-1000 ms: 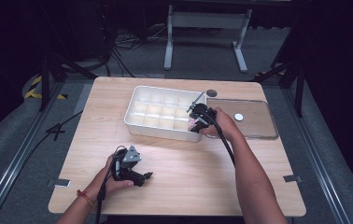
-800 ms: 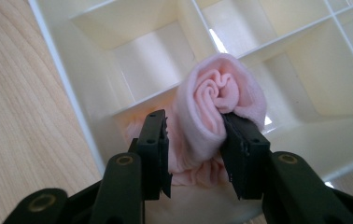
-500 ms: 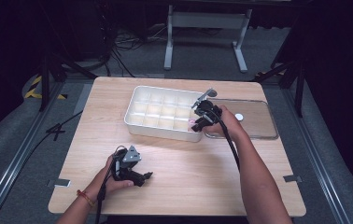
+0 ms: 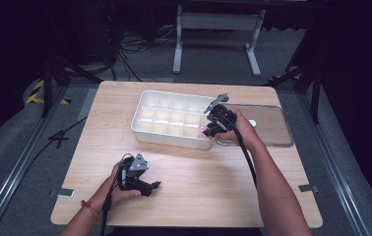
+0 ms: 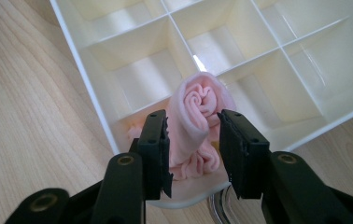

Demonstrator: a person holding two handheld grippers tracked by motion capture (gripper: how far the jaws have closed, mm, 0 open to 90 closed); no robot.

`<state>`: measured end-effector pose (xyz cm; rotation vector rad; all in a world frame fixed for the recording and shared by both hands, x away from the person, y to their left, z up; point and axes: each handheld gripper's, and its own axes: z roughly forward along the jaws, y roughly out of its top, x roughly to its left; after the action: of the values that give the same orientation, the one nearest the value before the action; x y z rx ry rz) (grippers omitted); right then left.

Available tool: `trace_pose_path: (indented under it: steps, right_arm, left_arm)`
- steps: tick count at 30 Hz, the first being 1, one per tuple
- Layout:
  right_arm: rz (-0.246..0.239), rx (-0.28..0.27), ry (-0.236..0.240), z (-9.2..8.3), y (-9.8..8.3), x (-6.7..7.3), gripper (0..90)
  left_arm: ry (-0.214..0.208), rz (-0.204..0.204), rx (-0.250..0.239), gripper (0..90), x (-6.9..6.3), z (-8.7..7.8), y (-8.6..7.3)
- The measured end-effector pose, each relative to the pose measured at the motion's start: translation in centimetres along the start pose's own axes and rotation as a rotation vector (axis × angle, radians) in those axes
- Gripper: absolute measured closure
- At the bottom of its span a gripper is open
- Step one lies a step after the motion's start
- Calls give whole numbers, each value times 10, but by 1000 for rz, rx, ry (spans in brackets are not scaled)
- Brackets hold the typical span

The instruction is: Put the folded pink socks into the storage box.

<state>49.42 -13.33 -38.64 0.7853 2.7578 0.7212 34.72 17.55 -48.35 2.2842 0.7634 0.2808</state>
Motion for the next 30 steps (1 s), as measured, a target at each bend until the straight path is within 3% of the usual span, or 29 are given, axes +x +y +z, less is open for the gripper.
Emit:
trace_pose_path:
  steps: [19,30]
  right_arm:
    - [-25,-112,-58,-23,-9,9,613]
    - [-46,-144,-95,-35,-14,18,540]
  left_arm:
    - [1,4,2,96,0,0,0]
    - [1,4,2,96,0,0,0]
